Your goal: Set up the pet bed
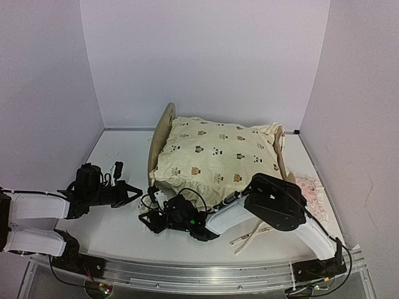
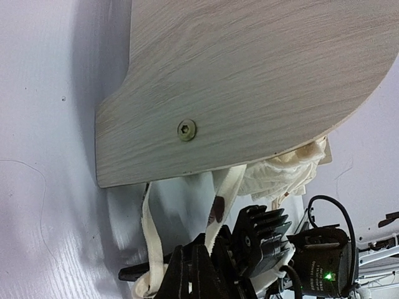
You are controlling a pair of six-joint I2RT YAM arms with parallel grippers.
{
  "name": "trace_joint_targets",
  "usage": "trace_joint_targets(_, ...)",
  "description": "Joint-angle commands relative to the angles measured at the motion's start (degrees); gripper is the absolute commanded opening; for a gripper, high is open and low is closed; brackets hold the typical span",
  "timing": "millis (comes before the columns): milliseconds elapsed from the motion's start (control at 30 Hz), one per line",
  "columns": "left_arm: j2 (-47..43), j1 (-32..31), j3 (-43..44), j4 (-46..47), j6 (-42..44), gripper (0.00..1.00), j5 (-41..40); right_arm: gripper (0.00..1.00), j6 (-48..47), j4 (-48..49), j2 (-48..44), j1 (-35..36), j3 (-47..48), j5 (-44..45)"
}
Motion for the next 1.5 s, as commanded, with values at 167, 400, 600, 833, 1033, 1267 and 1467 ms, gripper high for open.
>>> trace_joint_targets(167,-2.35,-0.25,6.39,-6.26,0.56,0.0,-4.31,0.02,1.42,0.21,-2.52,0.41,-7.8,2.53)
trace_joint_targets(400,-0.43,-0.11,13.24,-10.18,2.47,0.0,-7.73,0.0,-0.98,0.7,-7.66,0.4,-15.02,4.68)
trace_joint_targets(600,2.26,0.01,21.42,-14.42,5.05,0.0,-11.06,0.0,-4.01,1.26,-14.33,-0.01,-24.14,11.29)
trace_joint_targets(833,5.46,2.17,29.72,-21.25,7.65,0.0,-16.17,0.0,0.5,1.08,-19.91,-4.27,-33.74,12.58)
trace_joint_targets(1033,4.13,6.42,32.56,-26.14,8.79,0.0,-22.53,0.0,2.18,0.98,-20.11,-6.82,-35.51,9.16)
trace_joint_targets(1267,1.62,10.14,32.54,-29.16,8.35,0.0,-26.4,0.0,1.92,0.22,-19.25,-8.55,-32.45,3.98)
trace_joint_targets(1467,-1.75,10.25,29.57,-29.71,6.22,0.0,-29.61,0.0,1.97,-0.28,-19.4,-8.78,-31.37,2.48)
